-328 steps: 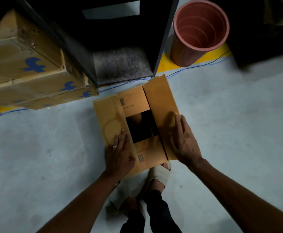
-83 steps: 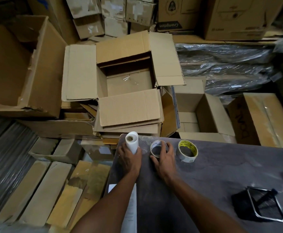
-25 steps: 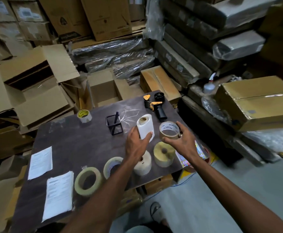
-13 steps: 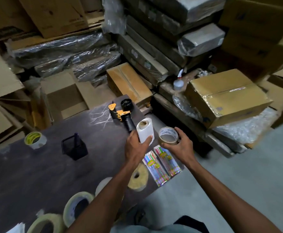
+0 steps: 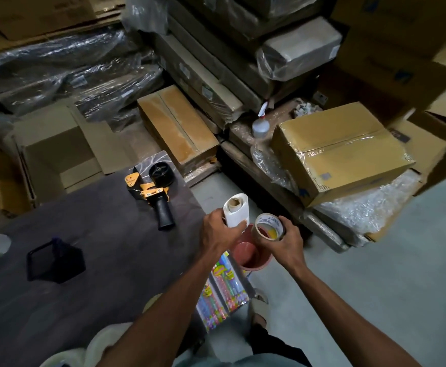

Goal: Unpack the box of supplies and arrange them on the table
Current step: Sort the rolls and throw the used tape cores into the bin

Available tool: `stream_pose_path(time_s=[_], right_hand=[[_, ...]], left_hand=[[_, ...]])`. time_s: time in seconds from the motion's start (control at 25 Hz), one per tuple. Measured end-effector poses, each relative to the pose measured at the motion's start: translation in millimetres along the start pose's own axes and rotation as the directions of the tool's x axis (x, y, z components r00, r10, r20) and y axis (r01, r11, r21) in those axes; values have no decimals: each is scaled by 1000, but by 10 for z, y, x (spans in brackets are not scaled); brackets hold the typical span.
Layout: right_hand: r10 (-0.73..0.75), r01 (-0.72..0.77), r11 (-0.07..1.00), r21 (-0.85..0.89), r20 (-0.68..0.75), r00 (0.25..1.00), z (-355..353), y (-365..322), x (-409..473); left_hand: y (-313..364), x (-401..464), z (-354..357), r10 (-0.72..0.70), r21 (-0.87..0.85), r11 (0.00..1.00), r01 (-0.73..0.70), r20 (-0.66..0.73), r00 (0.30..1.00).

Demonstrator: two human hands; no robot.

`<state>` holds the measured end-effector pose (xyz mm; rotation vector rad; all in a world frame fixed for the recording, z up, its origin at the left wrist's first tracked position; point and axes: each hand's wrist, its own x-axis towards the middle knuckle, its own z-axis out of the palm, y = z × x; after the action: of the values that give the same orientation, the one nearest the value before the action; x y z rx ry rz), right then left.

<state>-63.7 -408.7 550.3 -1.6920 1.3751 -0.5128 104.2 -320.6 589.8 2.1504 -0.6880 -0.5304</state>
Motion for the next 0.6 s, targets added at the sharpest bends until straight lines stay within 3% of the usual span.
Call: stream_pose_path(time_s=[0.2,0.4,0.48,0.6], right_hand=[[56,-50,996,-68,85,995,51,374,497],[190,-175,977,-122,125,974,341,906,913],[229,-213,970,-119,140,963,444,1035,1031],[290,-268,951,-152,148,945,667,1429,1226]], left_hand=[[104,445,501,-118,112,988,107,101,988],[-20,804,1156,-296,131,950,282,109,949],[-148,922,1413,-426,85,903,421,65,902],[-472,1099,1843,-627,7,779,627,10,779]])
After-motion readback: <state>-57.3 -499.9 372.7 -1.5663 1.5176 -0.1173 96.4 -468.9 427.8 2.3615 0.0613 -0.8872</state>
